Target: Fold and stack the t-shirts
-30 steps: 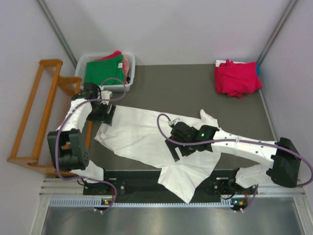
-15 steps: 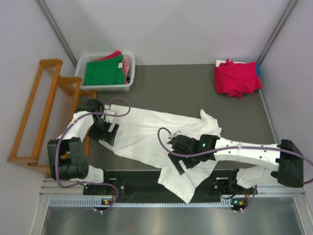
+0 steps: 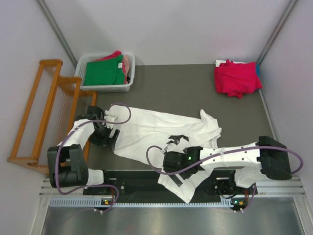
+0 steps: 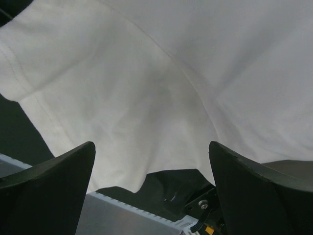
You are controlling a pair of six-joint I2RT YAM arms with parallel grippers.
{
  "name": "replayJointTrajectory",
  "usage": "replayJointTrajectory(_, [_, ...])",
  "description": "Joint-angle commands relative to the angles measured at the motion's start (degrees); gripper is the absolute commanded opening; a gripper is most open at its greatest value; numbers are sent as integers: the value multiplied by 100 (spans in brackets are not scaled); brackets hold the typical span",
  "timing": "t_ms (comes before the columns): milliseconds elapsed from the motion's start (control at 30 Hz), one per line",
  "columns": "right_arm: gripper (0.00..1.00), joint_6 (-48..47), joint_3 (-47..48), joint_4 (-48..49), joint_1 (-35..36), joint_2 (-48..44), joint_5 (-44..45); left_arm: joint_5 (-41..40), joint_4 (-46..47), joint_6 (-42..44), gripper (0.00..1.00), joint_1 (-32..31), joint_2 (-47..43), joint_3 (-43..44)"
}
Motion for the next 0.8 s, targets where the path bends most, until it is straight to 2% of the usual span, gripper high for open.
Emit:
replayJointTrajectory(0, [100,32,281,326,83,254,571,32,574,-17,93,74,-99,-87])
replayJointTrajectory(133, [100,-74,771,388,83,798,818,120,636,-70,93,83,288,150])
replayJointTrajectory(433, [100,-250,1589,406,83,1327,1030,111,961,-52,92,127,965,458])
replayJointTrajectory(767, [100,-153,1591,36,443,1002,846,40,1216,-34,92,162,1325,651])
